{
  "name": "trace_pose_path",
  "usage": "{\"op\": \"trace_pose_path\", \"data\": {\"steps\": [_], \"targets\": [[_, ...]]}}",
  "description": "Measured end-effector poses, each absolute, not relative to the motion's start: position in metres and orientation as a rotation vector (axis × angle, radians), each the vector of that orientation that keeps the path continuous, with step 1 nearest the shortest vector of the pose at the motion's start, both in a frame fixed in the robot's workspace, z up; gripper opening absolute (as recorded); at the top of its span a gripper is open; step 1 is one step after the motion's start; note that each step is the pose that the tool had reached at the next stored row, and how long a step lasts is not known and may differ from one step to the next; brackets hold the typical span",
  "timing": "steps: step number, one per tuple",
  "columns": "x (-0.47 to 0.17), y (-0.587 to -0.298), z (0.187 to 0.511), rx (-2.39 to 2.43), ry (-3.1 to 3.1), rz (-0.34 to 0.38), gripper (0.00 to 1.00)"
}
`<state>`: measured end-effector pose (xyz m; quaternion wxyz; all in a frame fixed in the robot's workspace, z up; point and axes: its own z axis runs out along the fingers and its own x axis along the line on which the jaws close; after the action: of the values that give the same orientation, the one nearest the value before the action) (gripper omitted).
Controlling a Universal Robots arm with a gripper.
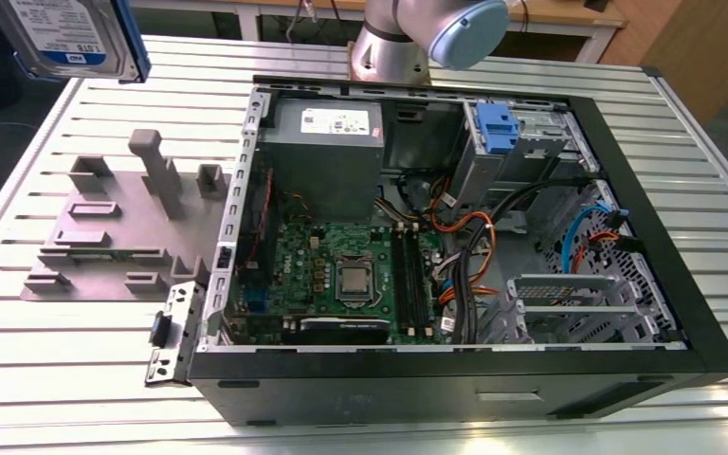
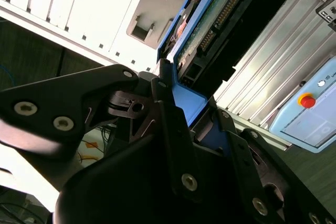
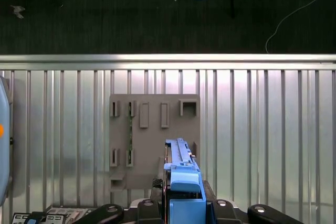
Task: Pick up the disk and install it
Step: 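Pick up the disk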
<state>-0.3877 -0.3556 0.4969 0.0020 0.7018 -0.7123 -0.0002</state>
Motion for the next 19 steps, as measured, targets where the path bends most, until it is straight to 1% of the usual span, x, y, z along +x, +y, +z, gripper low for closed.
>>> {"op": "trace_pose_path", "data": {"steps": [19], "targets": [[-0.3796, -0.3556, 0.4969, 2.202, -2.235, -0.001, 0.36]]}}
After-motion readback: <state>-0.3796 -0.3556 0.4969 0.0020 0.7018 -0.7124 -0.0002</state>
